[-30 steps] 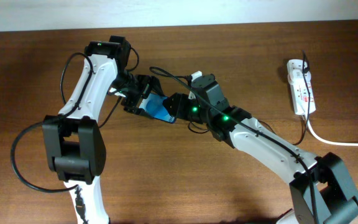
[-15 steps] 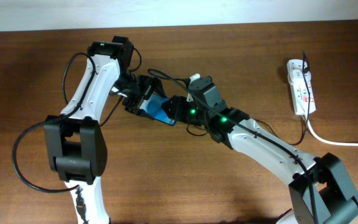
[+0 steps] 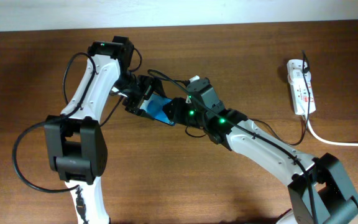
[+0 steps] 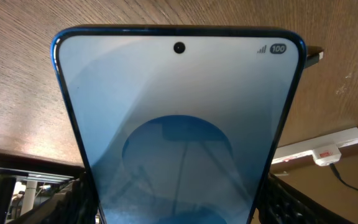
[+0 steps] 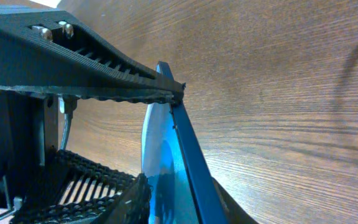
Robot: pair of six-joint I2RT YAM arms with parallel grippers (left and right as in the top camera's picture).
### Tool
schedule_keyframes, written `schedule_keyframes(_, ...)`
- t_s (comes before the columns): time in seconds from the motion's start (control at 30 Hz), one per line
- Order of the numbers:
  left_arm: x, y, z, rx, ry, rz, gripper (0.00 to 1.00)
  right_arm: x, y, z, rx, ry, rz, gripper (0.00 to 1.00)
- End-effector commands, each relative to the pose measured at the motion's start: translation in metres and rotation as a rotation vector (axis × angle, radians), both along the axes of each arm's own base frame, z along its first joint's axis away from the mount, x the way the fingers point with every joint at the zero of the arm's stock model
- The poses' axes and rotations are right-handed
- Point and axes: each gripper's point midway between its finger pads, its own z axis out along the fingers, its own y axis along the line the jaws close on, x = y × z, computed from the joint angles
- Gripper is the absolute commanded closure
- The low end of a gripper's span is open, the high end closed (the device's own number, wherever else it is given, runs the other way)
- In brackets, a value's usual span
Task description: Plug charger to phone and switch on socket
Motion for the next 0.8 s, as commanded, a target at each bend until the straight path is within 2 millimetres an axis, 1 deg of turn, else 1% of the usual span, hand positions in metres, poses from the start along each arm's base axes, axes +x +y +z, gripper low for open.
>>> schedule_keyframes(0.0,0.0022,-0.0041,0.0077,-0.02,-0.023,-0.013,1.0,0.0033,0.0039,0.0031,-0.002,-0.013,-0.001,0.74)
schedule_keyframes(0.07,0.0022,-0.0041,0.0077,-0.02,-0.023,-0.013,1.0,0.0033,0.0039,0.0031,-0.002,-0.013,-0.001,0.76)
schedule_keyframes(0.27,0.0022,-0.0041,0.0077,-0.02,-0.023,-0.013,1.0,0.0032,0.0039,0.0031,-0.002,-0.013,-0.001,0.78)
schedule_keyframes(0.3,0.0022,-0.0041,0.0077,-0.02,-0.023,-0.013,1.0,0.0031,0.0039,0.0031,-0.002,-0.013,-0.001,0.81)
schedule_keyframes(0.37,0.0022,-0.0041,0.0077,-0.02,-0.023,-0.013,1.0,0.0031,0.0038,0.003,-0.002,-0.013,-0.001,0.84)
schedule_keyframes(0.73,0.0022,-0.0041,0.0077,-0.02,-0.023,-0.013,1.0,0.004,0.0033,0.0034,-0.001,-0.014,-0.003,0.92)
schedule_keyframes(0.77,0.0023,-0.004,0.0077,-0.02,-0.023,-0.013,0.97,0.0043,0.003,0.0036,-0.001,-0.014,-0.004,0.92)
